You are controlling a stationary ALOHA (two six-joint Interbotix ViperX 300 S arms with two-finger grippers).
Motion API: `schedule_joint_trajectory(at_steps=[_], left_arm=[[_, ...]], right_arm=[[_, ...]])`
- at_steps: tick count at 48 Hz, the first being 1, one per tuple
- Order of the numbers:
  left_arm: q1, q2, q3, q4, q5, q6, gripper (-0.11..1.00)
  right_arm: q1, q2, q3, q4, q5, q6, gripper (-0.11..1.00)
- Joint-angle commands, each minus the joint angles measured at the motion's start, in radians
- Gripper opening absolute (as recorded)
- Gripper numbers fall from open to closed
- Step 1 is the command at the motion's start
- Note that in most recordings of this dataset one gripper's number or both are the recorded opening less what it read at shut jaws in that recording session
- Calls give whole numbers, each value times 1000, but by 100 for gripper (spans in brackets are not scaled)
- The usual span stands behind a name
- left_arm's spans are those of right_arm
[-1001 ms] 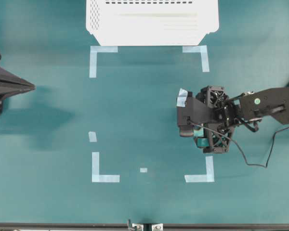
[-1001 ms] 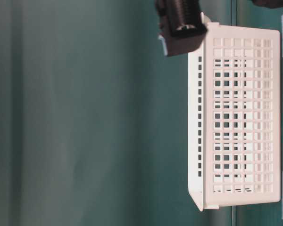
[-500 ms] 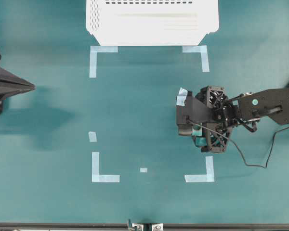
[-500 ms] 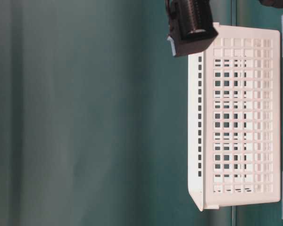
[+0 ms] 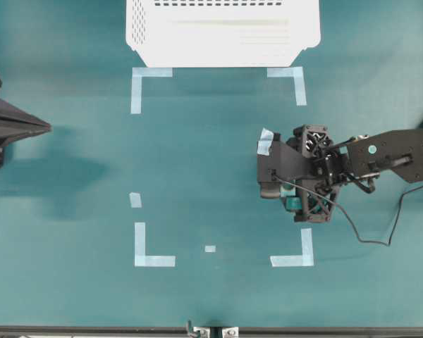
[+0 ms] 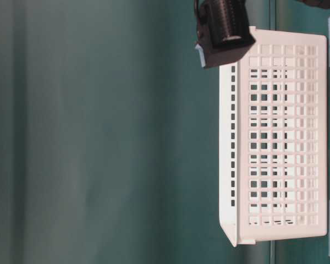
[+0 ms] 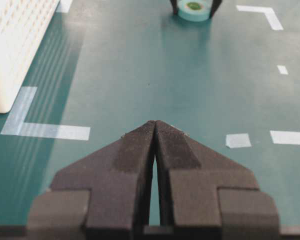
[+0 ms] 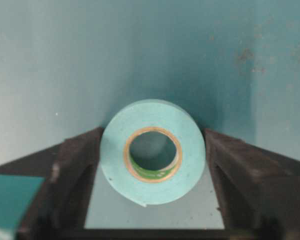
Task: Put the tape into the white basket.
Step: 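Lift the tape roll off the table with the right gripper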
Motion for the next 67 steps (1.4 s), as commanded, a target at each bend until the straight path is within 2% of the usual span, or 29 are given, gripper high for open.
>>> schedule_joint_trajectory(at_steps=[1,10,22,30,49,67], left_arm=[[2,15,-25,0,-5,2,-11],[2,14,-25,0,-3,2,-11],[2,15,-25,0,-3,2,-11],[2,15,-25,0,-3,2,-11],[2,14,-25,0,-3,2,-11],[2,14,-25,0,-5,2,-11]], right_arm=[[3,2,-17,-21,41,2,69],[5,-2,-38,-60,129,2,67],[3,-44,-77,-97,149,2,67],[5,-91,-110,-97,206,2,67],[5,-160,-255,-92,483,-5,67],[26,-210,-282,-72,512,-6,67]])
